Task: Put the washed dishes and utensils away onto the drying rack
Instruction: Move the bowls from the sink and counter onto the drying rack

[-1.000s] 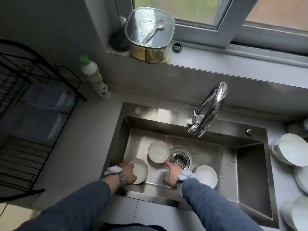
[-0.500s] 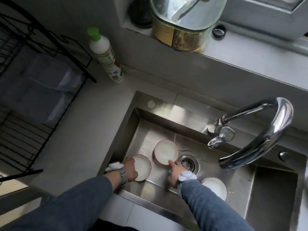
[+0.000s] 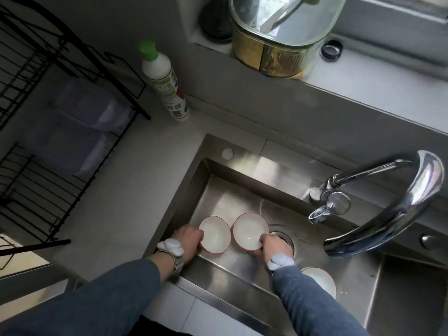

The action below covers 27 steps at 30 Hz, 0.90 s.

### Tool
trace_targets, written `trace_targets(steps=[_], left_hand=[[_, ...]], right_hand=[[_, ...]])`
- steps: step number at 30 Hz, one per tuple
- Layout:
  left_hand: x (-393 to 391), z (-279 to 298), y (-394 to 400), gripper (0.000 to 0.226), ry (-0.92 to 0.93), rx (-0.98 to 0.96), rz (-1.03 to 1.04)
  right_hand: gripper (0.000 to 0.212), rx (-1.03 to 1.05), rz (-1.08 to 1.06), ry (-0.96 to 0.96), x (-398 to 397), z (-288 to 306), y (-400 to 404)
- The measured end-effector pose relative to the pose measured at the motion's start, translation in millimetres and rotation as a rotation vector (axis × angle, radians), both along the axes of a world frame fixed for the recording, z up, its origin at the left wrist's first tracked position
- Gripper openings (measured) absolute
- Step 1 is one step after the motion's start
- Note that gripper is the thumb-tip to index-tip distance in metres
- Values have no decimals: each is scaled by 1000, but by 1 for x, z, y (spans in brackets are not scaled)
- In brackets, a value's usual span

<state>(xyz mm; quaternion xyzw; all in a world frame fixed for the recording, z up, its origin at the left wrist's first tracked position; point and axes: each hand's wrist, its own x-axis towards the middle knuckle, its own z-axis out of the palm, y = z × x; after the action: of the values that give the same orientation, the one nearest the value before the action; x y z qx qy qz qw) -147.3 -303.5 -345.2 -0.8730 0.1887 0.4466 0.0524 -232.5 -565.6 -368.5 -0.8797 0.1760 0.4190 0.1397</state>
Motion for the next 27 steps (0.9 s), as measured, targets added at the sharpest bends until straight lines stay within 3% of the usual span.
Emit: trace_targets(steps=[5, 11, 14, 20, 27], left_hand=[[0, 4, -4, 28, 5, -8, 3], [-7, 12, -3, 37, -37, 2, 16], [-9, 21, -8, 43, -62, -34, 60], [-11, 52, -17, 24, -111, -129, 100], [-28, 73, -1, 29, -150, -279, 165]], right_hand=[[33, 63, -62, 17, -7, -15, 7], [35, 157, -166, -22, -6, -3, 4], [24, 181, -212, -61, -6, 10, 0], [27, 132, -274, -50, -13, 47, -2], [30, 47, -265, -15, -36, 95, 6]])
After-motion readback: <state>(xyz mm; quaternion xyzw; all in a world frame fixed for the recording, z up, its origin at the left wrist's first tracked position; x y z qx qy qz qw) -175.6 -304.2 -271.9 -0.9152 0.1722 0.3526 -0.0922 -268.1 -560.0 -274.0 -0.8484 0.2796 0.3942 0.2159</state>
